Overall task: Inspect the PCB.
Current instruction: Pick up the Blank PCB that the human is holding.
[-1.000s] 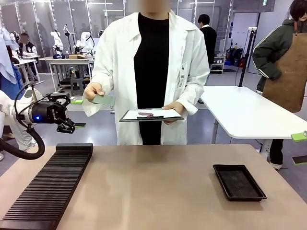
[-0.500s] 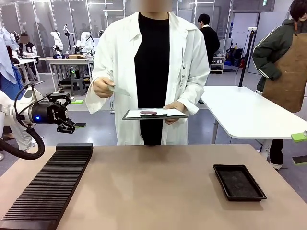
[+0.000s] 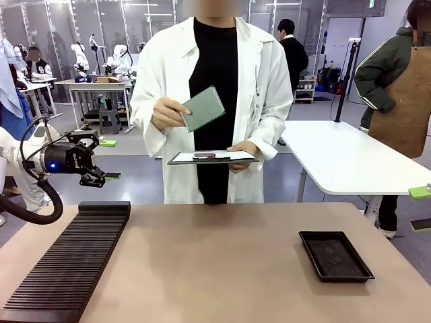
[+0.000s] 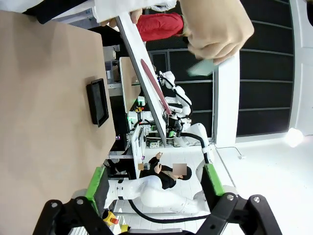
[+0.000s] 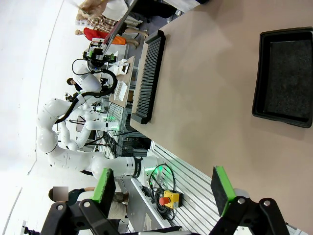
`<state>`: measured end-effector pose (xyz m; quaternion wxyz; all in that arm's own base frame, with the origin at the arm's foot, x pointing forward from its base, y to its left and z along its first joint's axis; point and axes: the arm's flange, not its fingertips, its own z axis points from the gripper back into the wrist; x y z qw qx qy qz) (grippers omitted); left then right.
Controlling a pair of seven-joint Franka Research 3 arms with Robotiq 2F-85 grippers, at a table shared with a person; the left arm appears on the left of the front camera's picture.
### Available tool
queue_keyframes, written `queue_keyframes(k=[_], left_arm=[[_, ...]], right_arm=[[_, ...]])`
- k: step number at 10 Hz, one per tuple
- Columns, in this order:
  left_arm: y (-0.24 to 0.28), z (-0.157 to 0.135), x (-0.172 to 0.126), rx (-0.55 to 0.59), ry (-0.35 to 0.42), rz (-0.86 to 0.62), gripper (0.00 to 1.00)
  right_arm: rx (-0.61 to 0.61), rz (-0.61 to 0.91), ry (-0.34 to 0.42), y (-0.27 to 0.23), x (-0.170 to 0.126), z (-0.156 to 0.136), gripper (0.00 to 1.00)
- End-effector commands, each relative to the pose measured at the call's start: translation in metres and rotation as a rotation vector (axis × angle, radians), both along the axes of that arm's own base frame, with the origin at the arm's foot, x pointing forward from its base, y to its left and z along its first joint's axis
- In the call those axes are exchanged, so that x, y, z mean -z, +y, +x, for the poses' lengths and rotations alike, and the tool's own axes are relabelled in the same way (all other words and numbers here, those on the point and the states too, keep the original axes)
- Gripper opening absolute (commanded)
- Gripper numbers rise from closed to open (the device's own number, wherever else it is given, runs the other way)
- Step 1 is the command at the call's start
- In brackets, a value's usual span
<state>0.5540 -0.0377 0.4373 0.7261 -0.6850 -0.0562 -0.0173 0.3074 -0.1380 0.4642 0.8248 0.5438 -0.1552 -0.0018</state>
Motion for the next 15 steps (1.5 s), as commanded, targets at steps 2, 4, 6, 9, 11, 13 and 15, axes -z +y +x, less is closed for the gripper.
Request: queue_keyframes(k=[2, 4, 6, 9, 11, 13, 15], left_arm=[[0.029, -0.033, -0.022, 0.064, 0.013, 0.002, 1.00], [0.060, -0.084, -0.044, 0.131, -0.011, 0.034, 1.00], [0.092, -0.131, -0.060, 0.138, -0.038, 0.065, 1.00], [0.148, -0.217, -0.051, 0.084, -0.089, 0.076, 1.00], [0.184, -0.258, -0.032, 0.038, -0.119, 0.032, 1.00], [0.199, -0.268, -0.017, 0.006, -0.108, 0.048, 1.00], [0.198, -0.251, -0.012, -0.034, -0.148, 0.020, 1.00]], right_arm=[[-0.013, 0.000, -0.015, -0.002, -0.001, 0.000, 1.00], [-0.013, 0.000, -0.015, -0.002, -0.001, 0.000, 1.00], [-0.013, 0.000, -0.015, -0.002, -0.001, 0.000, 1.00], [-0.013, 0.000, -0.015, -0.002, -0.001, 0.000, 1.00], [-0.013, 0.000, -0.015, -0.002, -0.001, 0.000, 1.00], [-0.013, 0.000, -0.015, -0.002, -0.001, 0.000, 1.00], [-0.013, 0.000, -0.015, -0.002, -0.001, 0.000, 1.00]])
